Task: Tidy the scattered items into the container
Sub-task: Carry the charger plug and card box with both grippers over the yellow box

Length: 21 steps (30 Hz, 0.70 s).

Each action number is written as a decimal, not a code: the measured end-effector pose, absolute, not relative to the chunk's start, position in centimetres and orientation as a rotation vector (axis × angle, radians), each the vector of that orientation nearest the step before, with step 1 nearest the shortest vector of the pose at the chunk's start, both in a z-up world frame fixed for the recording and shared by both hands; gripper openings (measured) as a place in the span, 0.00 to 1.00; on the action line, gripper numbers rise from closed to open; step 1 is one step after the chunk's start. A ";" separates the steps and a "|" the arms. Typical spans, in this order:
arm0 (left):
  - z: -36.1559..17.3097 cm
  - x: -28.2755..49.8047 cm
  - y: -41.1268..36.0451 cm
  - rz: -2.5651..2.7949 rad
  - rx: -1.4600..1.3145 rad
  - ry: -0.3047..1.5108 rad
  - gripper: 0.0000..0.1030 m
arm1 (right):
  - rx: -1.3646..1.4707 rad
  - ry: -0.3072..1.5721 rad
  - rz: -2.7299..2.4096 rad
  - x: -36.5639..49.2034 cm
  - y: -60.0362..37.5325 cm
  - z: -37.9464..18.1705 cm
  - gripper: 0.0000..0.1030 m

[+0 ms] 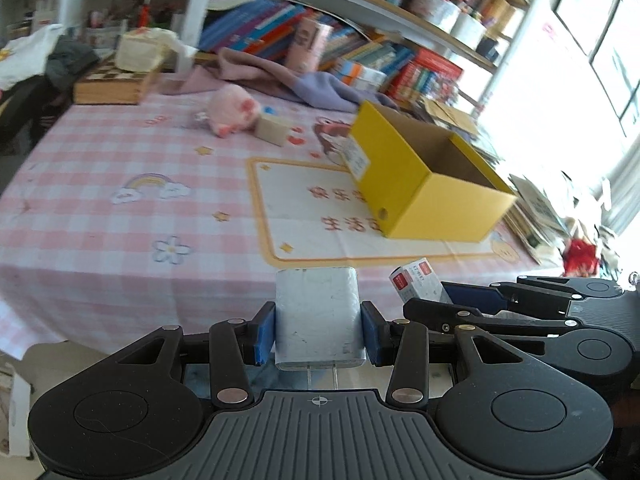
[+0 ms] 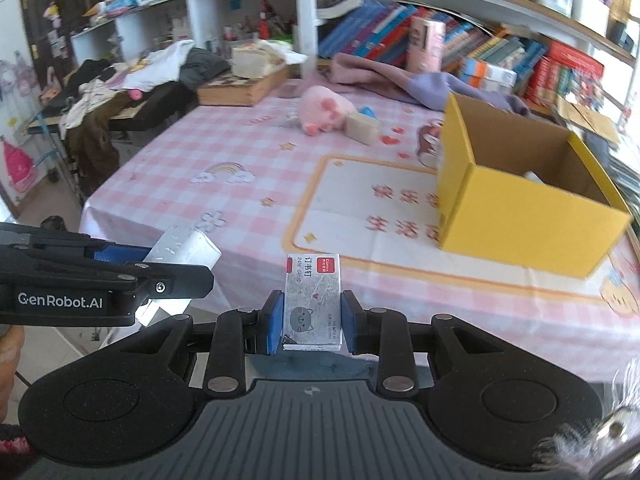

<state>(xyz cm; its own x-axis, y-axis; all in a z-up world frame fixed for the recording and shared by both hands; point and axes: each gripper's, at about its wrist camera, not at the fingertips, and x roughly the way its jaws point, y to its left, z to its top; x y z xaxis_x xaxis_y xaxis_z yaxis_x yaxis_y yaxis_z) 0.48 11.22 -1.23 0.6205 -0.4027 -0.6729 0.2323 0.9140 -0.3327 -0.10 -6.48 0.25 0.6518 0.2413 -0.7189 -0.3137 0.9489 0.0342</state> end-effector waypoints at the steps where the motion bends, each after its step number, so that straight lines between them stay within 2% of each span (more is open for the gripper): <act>1: -1.3 0.5 10.8 -0.381 -0.218 0.829 0.41 | -0.093 0.804 0.301 -0.4 -6.9 0.2 0.27; 21: -1.9 1.8 1.3 -0.680 -0.075 0.889 0.41 | 0.081 0.829 -0.034 -4.5 -16.4 -0.2 0.27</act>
<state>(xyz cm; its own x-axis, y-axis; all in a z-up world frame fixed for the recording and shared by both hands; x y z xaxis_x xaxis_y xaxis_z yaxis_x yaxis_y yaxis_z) 1.82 1.26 -1.93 0.4372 -0.5759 -0.6908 0.5158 0.7898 -0.3319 -4.51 -16.36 -0.25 0.6754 0.0010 -0.7375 0.0622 0.9964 0.0583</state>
